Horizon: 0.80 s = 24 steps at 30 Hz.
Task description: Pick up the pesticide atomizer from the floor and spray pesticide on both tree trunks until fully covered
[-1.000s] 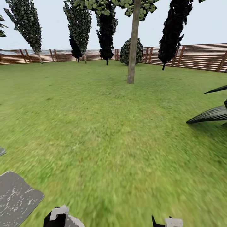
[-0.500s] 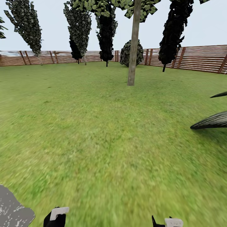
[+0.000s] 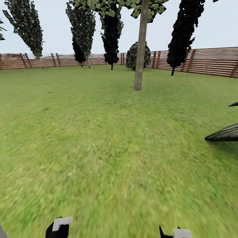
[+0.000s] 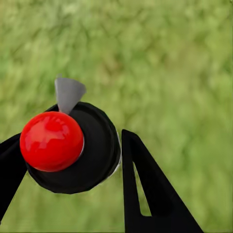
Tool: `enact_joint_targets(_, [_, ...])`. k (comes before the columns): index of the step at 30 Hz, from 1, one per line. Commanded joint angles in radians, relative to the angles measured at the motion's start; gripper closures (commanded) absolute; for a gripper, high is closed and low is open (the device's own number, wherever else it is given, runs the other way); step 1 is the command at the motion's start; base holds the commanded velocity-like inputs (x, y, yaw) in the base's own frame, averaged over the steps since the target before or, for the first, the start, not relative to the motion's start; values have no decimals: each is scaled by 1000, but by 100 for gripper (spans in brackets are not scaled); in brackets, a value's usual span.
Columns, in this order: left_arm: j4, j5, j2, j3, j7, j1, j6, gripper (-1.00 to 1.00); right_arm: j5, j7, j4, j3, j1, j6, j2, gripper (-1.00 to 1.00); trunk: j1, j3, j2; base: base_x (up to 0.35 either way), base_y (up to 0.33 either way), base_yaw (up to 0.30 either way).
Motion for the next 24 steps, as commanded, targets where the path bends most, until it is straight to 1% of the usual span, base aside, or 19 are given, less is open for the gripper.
enact_joint_targets(1, [1,2,0,0,1,-1,-3,100,0,0,1,-2,-1,-3,0,-100,0,-1,0,340,0,0])
enact_joint_targets(24, [1,3,0,0,2,0,-3,100,0,1,1,-2,0,-3,1,-100,0,-1,0,340,0,0])
